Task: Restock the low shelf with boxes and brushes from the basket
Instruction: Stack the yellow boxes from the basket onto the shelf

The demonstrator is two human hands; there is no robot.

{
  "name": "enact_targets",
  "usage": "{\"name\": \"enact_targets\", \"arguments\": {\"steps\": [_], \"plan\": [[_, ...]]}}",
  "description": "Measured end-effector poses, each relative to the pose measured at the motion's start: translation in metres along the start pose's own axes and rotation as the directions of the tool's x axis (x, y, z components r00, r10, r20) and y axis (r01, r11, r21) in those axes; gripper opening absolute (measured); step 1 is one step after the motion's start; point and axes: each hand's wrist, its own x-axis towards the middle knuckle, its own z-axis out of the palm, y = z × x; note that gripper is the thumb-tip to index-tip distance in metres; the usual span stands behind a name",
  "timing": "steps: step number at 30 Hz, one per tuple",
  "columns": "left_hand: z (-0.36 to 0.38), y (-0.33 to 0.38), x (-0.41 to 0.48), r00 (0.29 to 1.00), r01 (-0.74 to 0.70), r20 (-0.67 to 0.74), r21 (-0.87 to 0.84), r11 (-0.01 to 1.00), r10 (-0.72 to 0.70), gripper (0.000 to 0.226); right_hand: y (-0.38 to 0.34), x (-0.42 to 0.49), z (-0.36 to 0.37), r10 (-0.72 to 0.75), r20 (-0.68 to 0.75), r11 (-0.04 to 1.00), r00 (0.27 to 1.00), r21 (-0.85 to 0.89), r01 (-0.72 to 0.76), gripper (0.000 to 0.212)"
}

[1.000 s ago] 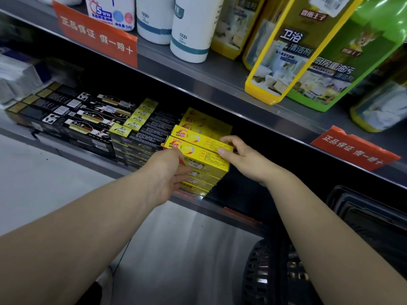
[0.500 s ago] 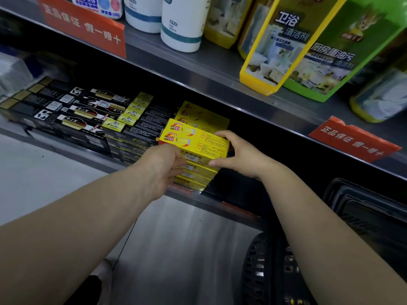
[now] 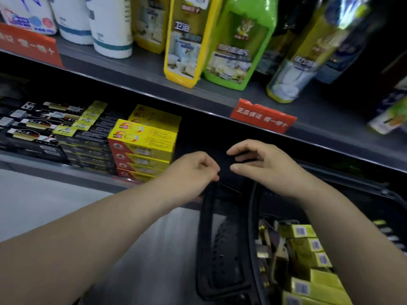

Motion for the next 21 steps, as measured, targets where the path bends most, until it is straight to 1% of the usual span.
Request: {"name": "enact_targets", "arguments": {"steps": [2, 4, 7, 9, 10, 12, 14, 16, 17, 19, 21], "plan": [[0.028, 0.003, -0.008, 0.983, -0.164, 0.108, 0.198, 0.966, 0.145, 0.014, 0.020, -0.043, -0.021, 0.050, -0.033, 0.997, 0.998, 0.067, -0.047, 0.021], [0.050, 0.005, -0.017, 0.946, -0.313, 0.205, 0.375, 0.872, 0.251, 0.015, 0.049, -0.081, -0.039, 0.135, -0.074, 0.987, 0.988, 0.092, -0.128, 0.018], [0.075, 0.006, -0.031, 0.900, -0.425, 0.330, 0.523, 0.739, 0.284, 0.014, 0.105, -0.132, -0.054, 0.322, -0.127, 0.942, 0.938, 0.139, -0.305, 0.014], [0.092, 0.009, -0.038, 0.876, -0.465, 0.395, 0.542, 0.700, 0.276, 0.011, 0.144, -0.159, -0.056, 0.443, -0.144, 0.893, 0.885, 0.160, -0.421, 0.011], [0.103, 0.012, -0.039, 0.862, -0.484, 0.425, 0.532, 0.695, 0.275, 0.010, 0.163, -0.170, -0.054, 0.493, -0.144, 0.869, 0.858, 0.142, -0.475, 0.010], [0.126, 0.018, -0.040, 0.842, -0.505, 0.465, 0.499, 0.704, 0.274, 0.010, 0.198, -0.186, -0.048, 0.575, -0.131, 0.818, 0.808, 0.053, -0.573, 0.010], [0.144, 0.018, -0.038, 0.832, -0.504, 0.494, 0.486, 0.714, 0.250, 0.009, 0.228, -0.197, -0.039, 0.637, -0.090, 0.761, 0.766, -0.084, -0.643, 0.017], [0.157, 0.015, -0.035, 0.818, -0.504, 0.540, 0.505, 0.701, 0.199, 0.011, 0.249, -0.202, -0.028, 0.676, 0.034, 0.714, 0.736, -0.277, -0.643, 0.034], [0.162, 0.014, -0.033, 0.809, -0.506, 0.561, 0.511, 0.695, 0.177, 0.012, 0.256, -0.203, -0.022, 0.686, 0.103, 0.694, 0.720, -0.391, -0.605, 0.044], [0.171, 0.011, -0.029, 0.792, -0.519, 0.589, 0.508, 0.688, 0.162, 0.013, 0.264, -0.199, -0.013, 0.685, 0.188, 0.651, 0.704, -0.592, -0.475, 0.057], [0.177, 0.010, -0.024, 0.780, -0.527, 0.606, 0.504, 0.684, 0.155, 0.013, 0.265, -0.190, -0.006, 0.646, 0.201, 0.612, 0.737, -0.714, -0.341, 0.061]]}}
